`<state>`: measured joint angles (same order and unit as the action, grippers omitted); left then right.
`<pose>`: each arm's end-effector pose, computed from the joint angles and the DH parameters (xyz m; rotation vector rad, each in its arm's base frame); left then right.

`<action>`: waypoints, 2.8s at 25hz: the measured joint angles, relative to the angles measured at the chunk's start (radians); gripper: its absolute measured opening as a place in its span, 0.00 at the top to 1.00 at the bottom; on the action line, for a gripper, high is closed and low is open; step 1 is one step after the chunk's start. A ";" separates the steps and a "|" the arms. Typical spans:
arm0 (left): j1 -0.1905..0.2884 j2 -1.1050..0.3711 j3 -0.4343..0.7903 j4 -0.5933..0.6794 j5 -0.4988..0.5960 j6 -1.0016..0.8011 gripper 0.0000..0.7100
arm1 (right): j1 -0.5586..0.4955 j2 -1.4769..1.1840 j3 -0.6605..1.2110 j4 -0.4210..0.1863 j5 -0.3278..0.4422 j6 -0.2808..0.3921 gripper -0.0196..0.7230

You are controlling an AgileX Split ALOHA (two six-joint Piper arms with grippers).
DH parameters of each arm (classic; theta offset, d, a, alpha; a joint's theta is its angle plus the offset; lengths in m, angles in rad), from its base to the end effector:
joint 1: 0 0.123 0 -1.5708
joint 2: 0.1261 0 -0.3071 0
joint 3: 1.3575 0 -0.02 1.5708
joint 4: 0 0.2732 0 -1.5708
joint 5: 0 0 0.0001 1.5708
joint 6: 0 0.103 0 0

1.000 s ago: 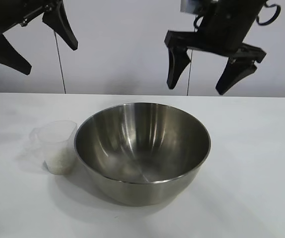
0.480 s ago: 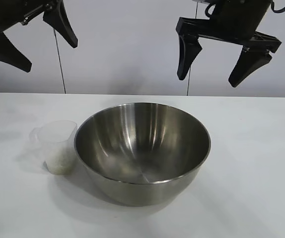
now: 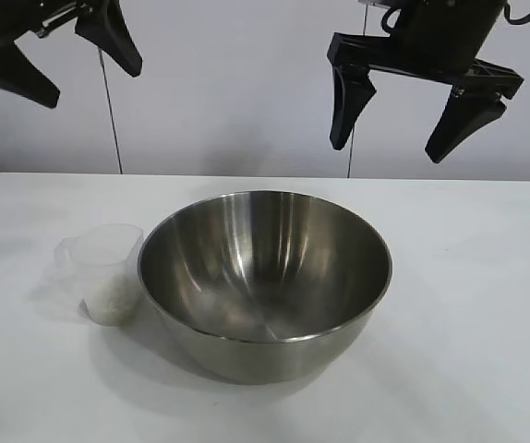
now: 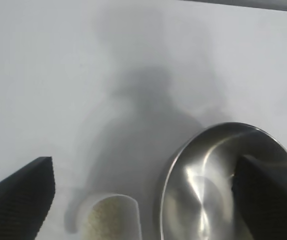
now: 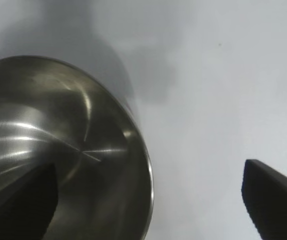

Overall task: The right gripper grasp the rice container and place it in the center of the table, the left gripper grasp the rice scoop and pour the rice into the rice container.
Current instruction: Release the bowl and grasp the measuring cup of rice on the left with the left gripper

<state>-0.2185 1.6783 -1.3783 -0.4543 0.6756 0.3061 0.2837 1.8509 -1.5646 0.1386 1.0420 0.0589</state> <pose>0.3928 -0.1162 0.3100 0.3228 2.3949 -0.4622 0.4060 0.1312 0.2740 -0.2467 2.8169 0.2633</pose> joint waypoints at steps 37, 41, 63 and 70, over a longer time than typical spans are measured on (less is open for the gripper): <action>0.000 0.115 1.188 0.408 -1.814 -0.038 0.03 | 0.000 0.000 0.000 -0.038 0.009 0.000 0.04; 0.000 0.218 1.183 0.408 -1.815 -0.037 0.03 | 0.000 0.000 0.000 -0.038 0.009 0.000 0.04; 0.000 0.414 1.005 0.454 -1.827 -0.066 0.03 | 0.000 0.000 0.000 -0.038 0.009 0.000 0.04; 0.000 0.415 0.952 0.454 -1.827 -0.066 0.03 | 0.000 0.000 0.000 -0.038 0.009 0.000 0.04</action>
<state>-0.2185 2.0928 -0.4260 0.0000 -1.1517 0.2405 0.2837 1.8509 -1.5646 0.1008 1.0505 0.0589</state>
